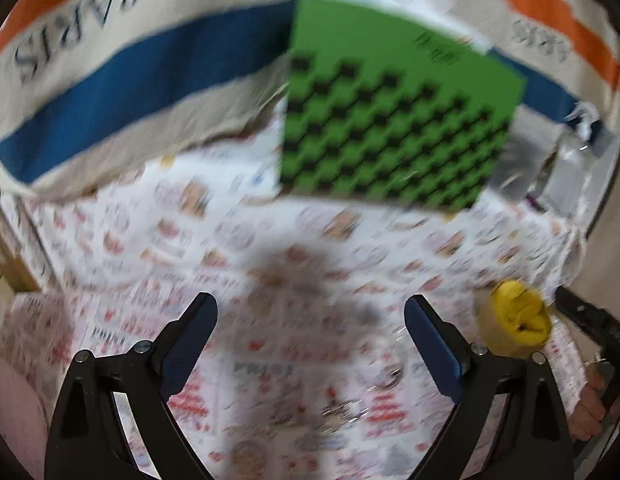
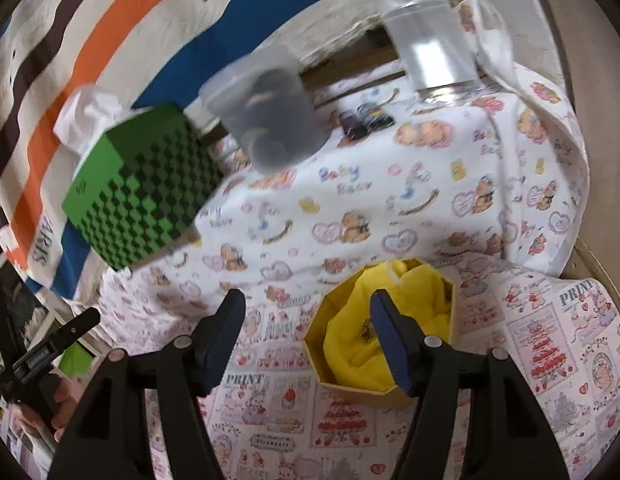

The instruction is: Organize jewelry

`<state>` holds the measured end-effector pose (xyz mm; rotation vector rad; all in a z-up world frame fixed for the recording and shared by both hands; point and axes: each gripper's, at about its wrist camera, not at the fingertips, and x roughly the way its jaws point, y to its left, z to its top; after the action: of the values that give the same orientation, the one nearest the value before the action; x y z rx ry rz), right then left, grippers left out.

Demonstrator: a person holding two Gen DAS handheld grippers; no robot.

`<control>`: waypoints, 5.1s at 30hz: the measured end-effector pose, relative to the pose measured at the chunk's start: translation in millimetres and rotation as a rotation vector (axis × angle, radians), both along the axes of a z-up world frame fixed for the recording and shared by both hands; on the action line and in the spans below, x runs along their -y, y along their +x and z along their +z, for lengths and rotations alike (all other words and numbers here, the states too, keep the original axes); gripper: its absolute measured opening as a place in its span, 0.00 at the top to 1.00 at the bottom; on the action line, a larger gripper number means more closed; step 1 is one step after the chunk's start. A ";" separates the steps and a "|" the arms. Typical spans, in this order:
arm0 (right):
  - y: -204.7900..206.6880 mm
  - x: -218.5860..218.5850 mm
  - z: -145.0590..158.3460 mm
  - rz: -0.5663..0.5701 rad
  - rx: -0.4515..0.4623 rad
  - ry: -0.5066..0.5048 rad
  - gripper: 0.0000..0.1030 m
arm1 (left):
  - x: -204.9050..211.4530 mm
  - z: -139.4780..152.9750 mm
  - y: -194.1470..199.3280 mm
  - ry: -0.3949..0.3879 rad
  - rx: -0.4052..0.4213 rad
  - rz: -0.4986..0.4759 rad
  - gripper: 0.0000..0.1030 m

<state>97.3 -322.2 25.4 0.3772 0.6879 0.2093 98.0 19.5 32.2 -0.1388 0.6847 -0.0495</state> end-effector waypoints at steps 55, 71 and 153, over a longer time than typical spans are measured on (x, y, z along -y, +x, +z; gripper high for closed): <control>4.8 -69.3 -27.5 0.139 -0.098 -0.211 0.34 | -14.1 -48.1 12.4 0.031 -0.220 0.057 0.94; 42.2 -157.3 -46.6 0.238 -0.290 -0.249 0.50 | -55.5 -59.8 19.0 -0.029 -0.241 0.180 0.94; -54.1 -80.8 36.4 0.313 0.175 -0.311 0.40 | 9.3 -16.3 -19.1 0.085 0.012 0.027 0.94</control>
<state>43.1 -241.4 61.7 -0.0485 0.5927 0.4209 78.9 10.1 15.9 -0.0663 0.6716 0.0046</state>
